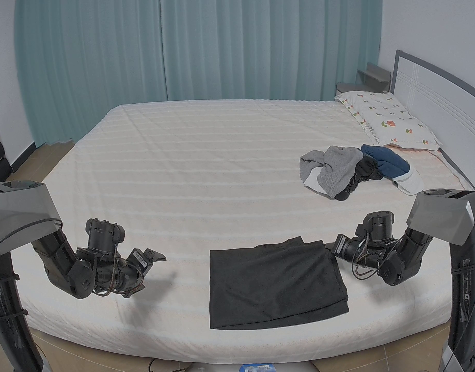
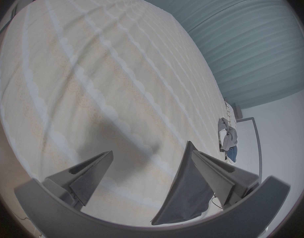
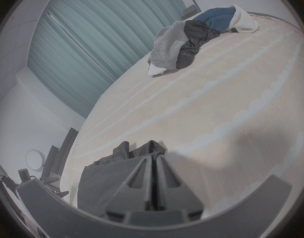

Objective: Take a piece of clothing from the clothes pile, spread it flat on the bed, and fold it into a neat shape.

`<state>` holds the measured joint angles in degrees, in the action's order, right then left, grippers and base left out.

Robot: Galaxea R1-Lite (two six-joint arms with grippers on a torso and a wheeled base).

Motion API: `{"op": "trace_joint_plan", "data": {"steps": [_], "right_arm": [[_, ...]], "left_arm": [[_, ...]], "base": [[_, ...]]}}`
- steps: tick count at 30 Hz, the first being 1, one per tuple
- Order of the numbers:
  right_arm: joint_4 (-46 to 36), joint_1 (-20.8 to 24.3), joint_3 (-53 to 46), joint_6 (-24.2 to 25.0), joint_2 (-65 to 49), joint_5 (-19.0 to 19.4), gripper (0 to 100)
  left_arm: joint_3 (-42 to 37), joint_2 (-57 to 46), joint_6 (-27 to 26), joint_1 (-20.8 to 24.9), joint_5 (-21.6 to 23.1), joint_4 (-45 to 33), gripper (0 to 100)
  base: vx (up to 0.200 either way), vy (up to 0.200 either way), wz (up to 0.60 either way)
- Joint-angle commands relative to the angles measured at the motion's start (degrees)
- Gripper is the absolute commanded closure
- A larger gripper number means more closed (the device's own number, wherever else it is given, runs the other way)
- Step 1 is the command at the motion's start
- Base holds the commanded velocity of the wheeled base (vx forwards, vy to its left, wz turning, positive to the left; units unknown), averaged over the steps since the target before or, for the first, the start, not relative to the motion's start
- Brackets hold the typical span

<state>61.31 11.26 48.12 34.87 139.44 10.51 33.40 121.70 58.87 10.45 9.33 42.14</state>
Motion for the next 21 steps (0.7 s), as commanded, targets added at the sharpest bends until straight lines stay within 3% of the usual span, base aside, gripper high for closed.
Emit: {"op": "trace_joint_plan", "data": {"steps": [1,5,9,11,12,21], "right_arm": [[0.30,-0.28,-0.39,0.12,-0.48,0.13,0],[0.22,-1.24,-3.20,-0.06,-3.21,1.44,0],[0.74,-1.95,-8.83,-2.87,-6.72,7.60,0],[0.74,-1.95,-8.83,-2.87,-6.72,7.60,0],[0.04,-2.04,-12.26,-6.30,-9.53,11.20,0],[-1.01,-1.60,-16.21,-15.18,-9.27,11.82,0]], "left_arm": [[0.00,0.03,0.11,0.01,-0.01,-0.04,0],[0.00,0.03,0.02,0.01,-0.01,-0.04,0],[0.08,0.03,0.02,0.01,-0.01,-0.04,0],[0.08,0.03,0.02,0.01,-0.01,-0.04,0],[0.26,0.03,0.11,0.01,-0.10,-0.04,0],[0.26,0.65,0.11,0.63,-1.68,-0.04,0]], "base": [[0.000,0.000,0.00],[0.000,0.000,0.00],[0.000,0.000,0.00],[0.000,0.000,0.00],[0.000,0.000,0.00],[-0.156,0.000,0.00]]}}
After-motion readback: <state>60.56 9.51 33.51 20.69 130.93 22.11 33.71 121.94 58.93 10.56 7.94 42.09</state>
